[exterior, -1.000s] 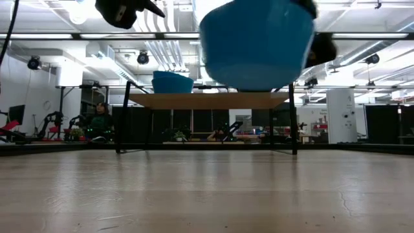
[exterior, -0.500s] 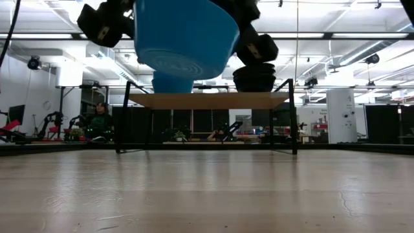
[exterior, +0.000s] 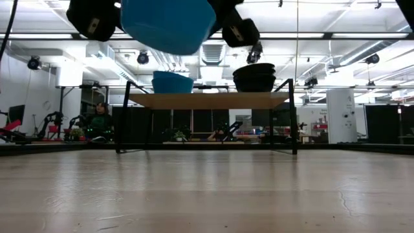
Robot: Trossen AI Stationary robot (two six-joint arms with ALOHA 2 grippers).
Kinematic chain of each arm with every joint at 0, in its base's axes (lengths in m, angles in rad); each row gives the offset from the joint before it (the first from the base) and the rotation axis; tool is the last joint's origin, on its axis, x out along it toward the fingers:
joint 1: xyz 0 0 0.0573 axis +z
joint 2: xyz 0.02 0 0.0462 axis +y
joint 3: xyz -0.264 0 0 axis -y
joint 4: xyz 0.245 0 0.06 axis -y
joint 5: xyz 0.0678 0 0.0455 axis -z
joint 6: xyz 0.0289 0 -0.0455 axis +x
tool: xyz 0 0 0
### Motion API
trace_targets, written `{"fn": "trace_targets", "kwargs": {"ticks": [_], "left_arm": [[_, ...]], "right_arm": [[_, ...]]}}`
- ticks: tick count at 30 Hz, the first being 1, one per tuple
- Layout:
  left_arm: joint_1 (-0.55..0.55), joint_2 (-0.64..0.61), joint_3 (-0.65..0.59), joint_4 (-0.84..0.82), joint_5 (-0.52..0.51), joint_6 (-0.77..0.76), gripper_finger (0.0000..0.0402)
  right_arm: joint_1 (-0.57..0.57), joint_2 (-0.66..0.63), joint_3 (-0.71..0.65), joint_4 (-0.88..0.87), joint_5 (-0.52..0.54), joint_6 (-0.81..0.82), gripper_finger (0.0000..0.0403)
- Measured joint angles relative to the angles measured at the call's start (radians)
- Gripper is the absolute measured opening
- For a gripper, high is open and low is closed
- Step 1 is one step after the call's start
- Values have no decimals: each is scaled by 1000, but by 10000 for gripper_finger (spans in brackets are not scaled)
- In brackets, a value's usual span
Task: Pick & Place Mini bowls
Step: Stack the blue bowl on the other blue bowls on the shelf
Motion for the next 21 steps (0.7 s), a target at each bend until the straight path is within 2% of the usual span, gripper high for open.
{"fn": "trace_targets", "kwargs": {"ticks": [7, 10, 15, 18, 21], "left_arm": [[0, 0, 0, -18, -10, -1, 145], [0, 0, 0, -37, -15, -1, 109], [0, 1, -1, -68, -29, -4, 22], [0, 2, -3, -79, -37, -4, 10], [0, 2, -3, -84, -45, 4, 4]], "right_arm": [[-3, 0, 32, -9, 2, 6, 8], [-4, 0, 26, -5, -2, 20, 9], [-3, -1, 24, 5, -8, 24, 9], [-3, -1, 33, 20, -6, 8, 19], [-6, -2, 58, 26, -1, -8, 52]]}}
